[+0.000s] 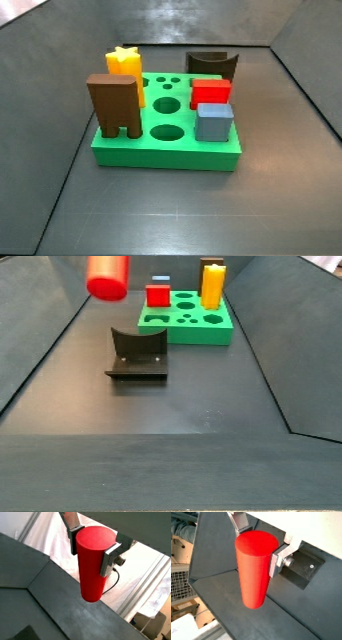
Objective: Pick up the round object. Move up. Place the round object on the fixture. Regrasp the round object. Move to above the board. Insert the round object.
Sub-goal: Move to above the board.
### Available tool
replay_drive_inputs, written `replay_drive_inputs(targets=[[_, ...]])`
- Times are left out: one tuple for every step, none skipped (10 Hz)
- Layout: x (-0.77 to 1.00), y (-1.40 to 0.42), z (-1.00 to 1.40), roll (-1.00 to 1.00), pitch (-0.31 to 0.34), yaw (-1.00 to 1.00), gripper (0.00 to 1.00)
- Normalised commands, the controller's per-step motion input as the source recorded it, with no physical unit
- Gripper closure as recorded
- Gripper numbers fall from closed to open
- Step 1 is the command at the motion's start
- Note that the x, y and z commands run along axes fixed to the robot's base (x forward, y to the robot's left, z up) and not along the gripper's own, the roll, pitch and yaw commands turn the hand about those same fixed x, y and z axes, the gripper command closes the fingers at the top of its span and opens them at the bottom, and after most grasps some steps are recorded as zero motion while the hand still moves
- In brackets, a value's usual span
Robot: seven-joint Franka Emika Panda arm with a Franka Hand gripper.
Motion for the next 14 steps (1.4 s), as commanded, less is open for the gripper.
replay_drive_inputs(targets=[[0.01,0.0,0.3,-0.04,0.121,0.11,1.0],[-0.61,-1.0,0.19,-1.0,0.044,-0.01,1.0],[-0.61,-1.0,0.18,-1.0,0.029,-0.01,1.0],[-0.63,-1.0,0.19,-1.0,0.02,-0.01,1.0],[-0.65,-1.0,0.18,-1.0,0.009,-0.01,1.0],[-0.65,-1.0,0.18,-1.0,0.008,-0.01,1.0],[-0.67,-1.0,0.19,-1.0,0.004,-0.01,1.0],[-0.68,-1.0,0.19,-1.0,0.002,-0.01,1.0],[-0.72,-1.0,0.19,-1.0,-0.007,-0.01,1.0],[-0.74,-1.0,0.19,-1.0,-0.014,-0.01,1.0],[-0.52,-0.63,0.12,-1.0,-0.029,-0.01,1.0],[-0.39,-0.45,0.08,-1.0,-0.032,-0.01,1.0],[-0.21,-0.19,0.04,-1.0,-0.035,-0.02,1.0],[-0.1,-0.04,0.01,-0.77,-0.037,-0.01,1.0]])
